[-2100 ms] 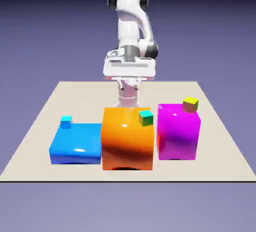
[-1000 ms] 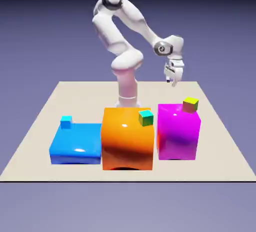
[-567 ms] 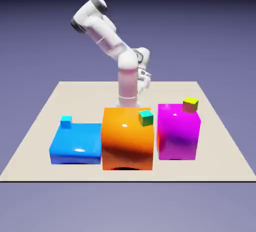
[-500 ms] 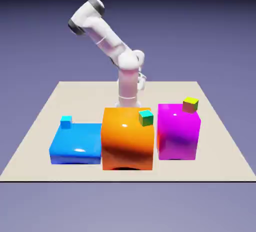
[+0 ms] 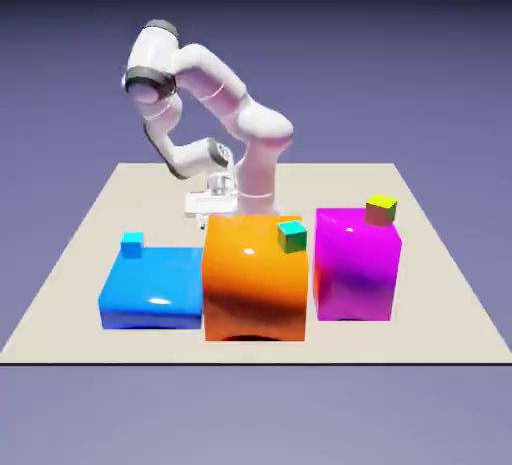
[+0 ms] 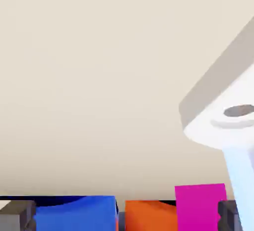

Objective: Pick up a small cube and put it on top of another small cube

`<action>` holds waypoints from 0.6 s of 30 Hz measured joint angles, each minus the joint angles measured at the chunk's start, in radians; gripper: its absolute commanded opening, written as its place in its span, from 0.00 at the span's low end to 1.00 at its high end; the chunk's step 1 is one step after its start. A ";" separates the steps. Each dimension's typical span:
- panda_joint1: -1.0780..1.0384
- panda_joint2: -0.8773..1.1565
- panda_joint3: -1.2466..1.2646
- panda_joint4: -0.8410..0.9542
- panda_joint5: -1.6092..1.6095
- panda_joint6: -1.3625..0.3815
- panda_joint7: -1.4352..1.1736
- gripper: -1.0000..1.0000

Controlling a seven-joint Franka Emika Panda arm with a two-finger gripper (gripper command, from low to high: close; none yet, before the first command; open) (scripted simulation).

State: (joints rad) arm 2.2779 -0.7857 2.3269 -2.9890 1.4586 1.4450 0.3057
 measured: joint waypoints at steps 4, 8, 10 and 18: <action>0.141 -0.013 0.145 -0.011 0.091 -0.099 -0.027 0.50; 0.225 -0.021 0.231 -0.018 0.145 -0.158 -0.043 0.50; 0.231 -0.033 0.303 -0.002 0.223 -0.154 -0.037 0.50; 0.241 -0.053 0.431 0.024 0.363 -0.147 -0.025 0.00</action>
State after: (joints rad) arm 2.5192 -0.8388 2.7575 -2.9646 1.8213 1.2982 0.2807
